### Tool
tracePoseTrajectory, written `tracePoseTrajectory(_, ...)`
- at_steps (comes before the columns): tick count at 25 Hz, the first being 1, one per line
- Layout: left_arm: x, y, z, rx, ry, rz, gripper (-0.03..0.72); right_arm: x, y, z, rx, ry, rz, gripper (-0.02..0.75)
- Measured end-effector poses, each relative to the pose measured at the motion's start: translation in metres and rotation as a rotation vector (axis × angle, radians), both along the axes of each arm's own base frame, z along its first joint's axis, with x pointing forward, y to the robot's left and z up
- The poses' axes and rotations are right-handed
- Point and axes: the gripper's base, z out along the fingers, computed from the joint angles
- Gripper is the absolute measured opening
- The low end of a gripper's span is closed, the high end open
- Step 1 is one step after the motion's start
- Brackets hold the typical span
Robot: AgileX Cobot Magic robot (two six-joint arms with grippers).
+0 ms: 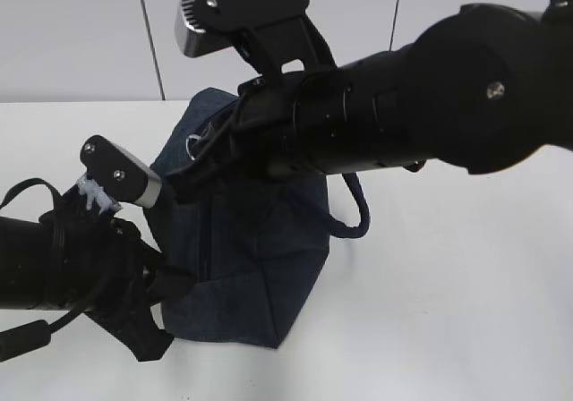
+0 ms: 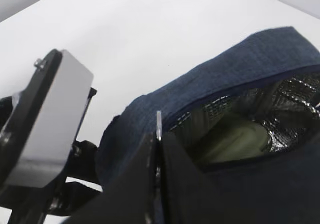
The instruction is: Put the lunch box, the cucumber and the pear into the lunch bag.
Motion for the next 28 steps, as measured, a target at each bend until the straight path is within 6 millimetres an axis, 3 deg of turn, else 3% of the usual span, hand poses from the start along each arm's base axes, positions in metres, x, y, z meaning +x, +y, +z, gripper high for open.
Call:
tracePoseTrajectory(10,-0.016,0.012,0.005,0.004,-0.025,0.025,0.013,0.003,-0.001,0.006,0.009,-0.004,-0.006,0.000)
tracePoseTrajectory(18,-0.016,0.013,0.010,-0.009,-0.041,0.037,0.012,0.023,-0.022,0.006,0.034,0.015,-0.100,0.000)
tracePoseTrajectory(28,-0.029,0.021,-0.005,0.003,0.024,0.068,0.012,0.026,-0.021,0.005,0.045,0.010,-0.113,0.000)
